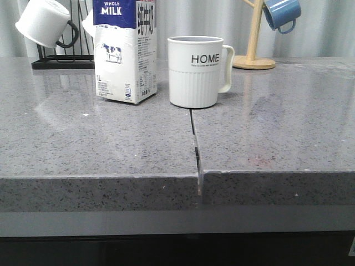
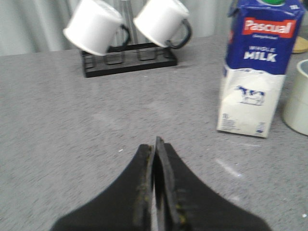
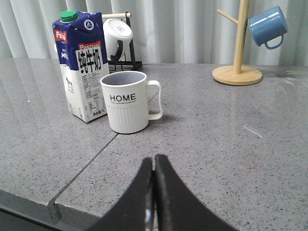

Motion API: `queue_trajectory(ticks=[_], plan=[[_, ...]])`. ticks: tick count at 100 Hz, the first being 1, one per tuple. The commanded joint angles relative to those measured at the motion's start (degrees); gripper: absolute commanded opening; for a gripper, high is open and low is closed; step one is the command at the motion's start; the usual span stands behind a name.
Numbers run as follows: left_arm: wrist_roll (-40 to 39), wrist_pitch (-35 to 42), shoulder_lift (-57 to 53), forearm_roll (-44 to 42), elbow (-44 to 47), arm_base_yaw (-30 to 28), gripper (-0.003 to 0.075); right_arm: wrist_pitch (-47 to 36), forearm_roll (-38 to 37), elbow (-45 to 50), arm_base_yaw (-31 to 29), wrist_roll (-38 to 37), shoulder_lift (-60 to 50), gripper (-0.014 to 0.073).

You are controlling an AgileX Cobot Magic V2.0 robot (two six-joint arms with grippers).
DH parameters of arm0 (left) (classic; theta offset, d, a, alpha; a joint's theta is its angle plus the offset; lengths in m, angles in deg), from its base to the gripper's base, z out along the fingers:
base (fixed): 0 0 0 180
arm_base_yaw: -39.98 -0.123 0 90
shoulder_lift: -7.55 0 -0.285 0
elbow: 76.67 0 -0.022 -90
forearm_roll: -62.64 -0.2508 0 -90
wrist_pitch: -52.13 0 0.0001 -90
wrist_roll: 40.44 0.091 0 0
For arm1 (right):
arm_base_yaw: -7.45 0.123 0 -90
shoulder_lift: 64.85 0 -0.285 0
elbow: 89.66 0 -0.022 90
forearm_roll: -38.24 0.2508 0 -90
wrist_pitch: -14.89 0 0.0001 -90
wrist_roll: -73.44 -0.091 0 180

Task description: Place milk next to cup

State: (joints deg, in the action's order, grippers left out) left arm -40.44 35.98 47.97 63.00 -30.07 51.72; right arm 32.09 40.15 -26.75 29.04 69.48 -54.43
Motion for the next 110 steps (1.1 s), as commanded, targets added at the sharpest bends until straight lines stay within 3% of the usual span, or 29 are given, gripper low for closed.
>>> queue_trajectory(ticks=[1,23,74,93,110], plan=[[-0.8,1.5,-3.7,0.7,-0.2,-2.5,-0.0021,-4.6,0.3,-1.6,-0.1,0.1,0.4,-0.0068],[-0.8,-0.4,-13.0,0.7,3.4,-6.4,-0.0021,-4.6,0.3,-1.6,-0.1,0.1,0.4,-0.0068],[-0.8,-0.3,-25.8,-2.4,13.2,-6.8,-0.0021,-4.6,0.3,-1.6,-0.1,0.1,0.4,-0.0068],[-0.8,8.9,-29.5,-2.4,21.3,-6.9,-0.0021,-4.6,0.3,-1.6,-0.1,0.1,0.4,-0.0068],[-0.8,10.1,-34.9,-1.5,27.3,-7.9,-0.0021,-4.6,0.3,-1.6,-0.1,0.1,0.4,-0.0068]])
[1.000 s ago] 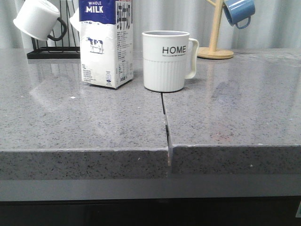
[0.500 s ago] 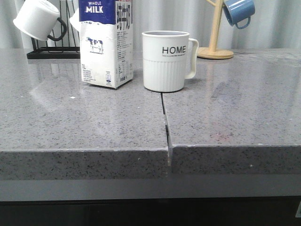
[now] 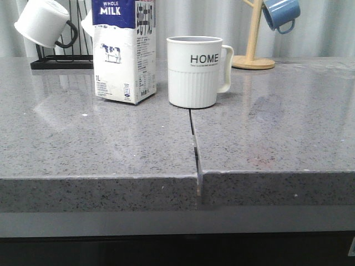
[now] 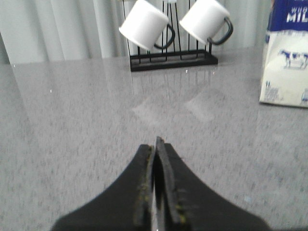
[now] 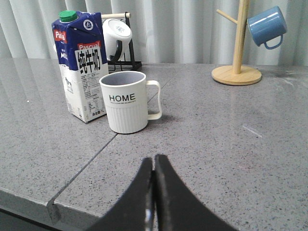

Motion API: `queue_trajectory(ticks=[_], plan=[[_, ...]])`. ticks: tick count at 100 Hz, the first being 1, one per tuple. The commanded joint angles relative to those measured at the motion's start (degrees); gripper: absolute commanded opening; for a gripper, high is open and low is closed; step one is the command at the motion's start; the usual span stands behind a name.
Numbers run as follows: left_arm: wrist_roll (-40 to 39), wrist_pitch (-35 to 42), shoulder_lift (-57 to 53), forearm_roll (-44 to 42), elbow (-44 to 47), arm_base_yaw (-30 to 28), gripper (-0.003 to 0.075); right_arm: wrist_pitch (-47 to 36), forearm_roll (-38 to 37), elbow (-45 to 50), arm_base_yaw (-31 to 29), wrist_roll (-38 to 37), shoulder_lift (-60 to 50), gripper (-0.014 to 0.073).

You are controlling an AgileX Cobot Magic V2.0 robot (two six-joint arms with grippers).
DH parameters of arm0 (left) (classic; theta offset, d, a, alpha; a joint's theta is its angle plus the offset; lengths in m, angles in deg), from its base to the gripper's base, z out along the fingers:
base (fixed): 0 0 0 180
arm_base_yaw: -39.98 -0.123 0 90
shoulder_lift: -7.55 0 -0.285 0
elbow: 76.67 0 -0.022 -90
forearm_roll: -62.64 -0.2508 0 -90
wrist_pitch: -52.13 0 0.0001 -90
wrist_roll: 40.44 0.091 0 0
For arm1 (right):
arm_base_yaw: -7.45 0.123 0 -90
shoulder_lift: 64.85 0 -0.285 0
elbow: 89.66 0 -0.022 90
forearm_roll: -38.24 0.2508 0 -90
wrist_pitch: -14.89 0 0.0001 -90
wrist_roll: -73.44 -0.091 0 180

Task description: Place milk next to cup

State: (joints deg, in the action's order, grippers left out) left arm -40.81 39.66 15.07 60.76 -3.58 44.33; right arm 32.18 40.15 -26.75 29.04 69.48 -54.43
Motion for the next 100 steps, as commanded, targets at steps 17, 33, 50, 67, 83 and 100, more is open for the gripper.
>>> queue_trajectory(ticks=[17,33,50,67,83,100], plan=[[-0.4,10.8,-1.9,1.9,5.6,-0.6,-0.0021,-4.6,0.3,-1.6,-0.1,0.1,0.5,-0.0068],[-0.4,11.0,-1.9,1.9,6.5,-0.6,-0.0021,-4.6,0.3,-1.6,-0.1,0.1,0.6,-0.0068],[-0.4,11.0,-1.9,1.9,6.5,-0.6,-0.0021,-4.6,0.3,-1.6,-0.1,0.1,0.6,-0.0068],[-0.4,11.0,-1.9,1.9,6.5,-0.6,-0.0021,-4.6,0.3,-1.6,-0.1,0.1,0.6,-0.0068],[-0.4,11.0,-1.9,1.9,6.5,-0.6,-0.0021,-4.6,0.3,-1.6,-0.1,0.1,0.6,-0.0068],[-0.4,11.0,-1.9,1.9,6.5,-0.6,-0.0021,-4.6,0.3,-1.6,-0.1,0.1,0.6,-0.0068]])
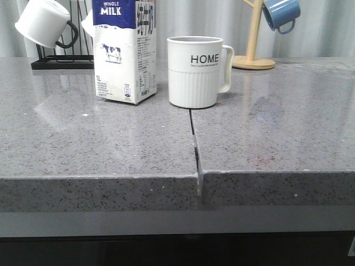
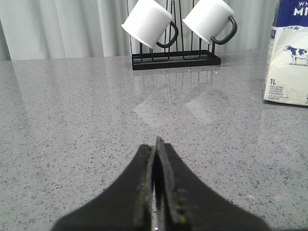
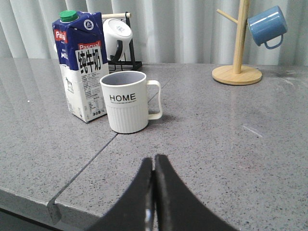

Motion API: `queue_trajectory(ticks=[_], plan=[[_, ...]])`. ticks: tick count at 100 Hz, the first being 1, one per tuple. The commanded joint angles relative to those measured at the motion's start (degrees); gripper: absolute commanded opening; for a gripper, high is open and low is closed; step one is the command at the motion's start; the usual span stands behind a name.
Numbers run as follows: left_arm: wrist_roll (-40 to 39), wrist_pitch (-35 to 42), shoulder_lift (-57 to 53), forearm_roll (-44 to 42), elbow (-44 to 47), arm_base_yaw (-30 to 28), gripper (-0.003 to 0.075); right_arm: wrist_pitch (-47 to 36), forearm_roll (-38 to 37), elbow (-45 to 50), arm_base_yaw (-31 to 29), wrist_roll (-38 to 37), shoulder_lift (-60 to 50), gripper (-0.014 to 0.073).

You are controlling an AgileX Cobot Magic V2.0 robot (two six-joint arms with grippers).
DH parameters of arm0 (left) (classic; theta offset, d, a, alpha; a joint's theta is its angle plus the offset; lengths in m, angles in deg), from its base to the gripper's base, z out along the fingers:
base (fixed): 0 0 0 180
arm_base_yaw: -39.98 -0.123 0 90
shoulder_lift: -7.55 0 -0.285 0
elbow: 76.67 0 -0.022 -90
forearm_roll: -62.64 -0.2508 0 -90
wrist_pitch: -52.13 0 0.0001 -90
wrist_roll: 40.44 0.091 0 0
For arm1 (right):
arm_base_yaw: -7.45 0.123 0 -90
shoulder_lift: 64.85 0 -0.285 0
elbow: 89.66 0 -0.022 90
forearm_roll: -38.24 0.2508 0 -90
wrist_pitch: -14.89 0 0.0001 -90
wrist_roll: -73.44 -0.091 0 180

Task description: Place milk next to cup

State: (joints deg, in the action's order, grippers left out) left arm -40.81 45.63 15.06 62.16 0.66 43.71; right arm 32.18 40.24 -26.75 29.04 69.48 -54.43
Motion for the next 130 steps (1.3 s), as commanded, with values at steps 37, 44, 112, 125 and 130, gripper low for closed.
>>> queue_trajectory(ticks=[37,44,112,125,130], plan=[[-0.4,5.1,-1.9,0.5,2.3,0.0,-0.0021,-10.7,-1.4,0.8,-4.7,1.0,0.6,-0.0068],[-0.4,5.1,-1.9,0.5,2.3,0.0,-0.0021,-13.7,-1.4,2.7,-9.1,2.5,0.6,-0.0068],[-0.4,5.1,-1.9,0.5,2.3,0.0,-0.0021,-16.7,-2.0,14.9,-26.7,3.0,-4.4,-0.0068],[-0.4,5.1,-1.9,0.5,2.3,0.0,-0.0021,-16.5,-1.7,14.9,-26.7,3.0,-4.4,-0.0068],[-0.4,5.1,-1.9,0.5,2.3,0.0,-0.0021,-16.5,-1.7,14.9,-26.7,3.0,-4.4,-0.0068]])
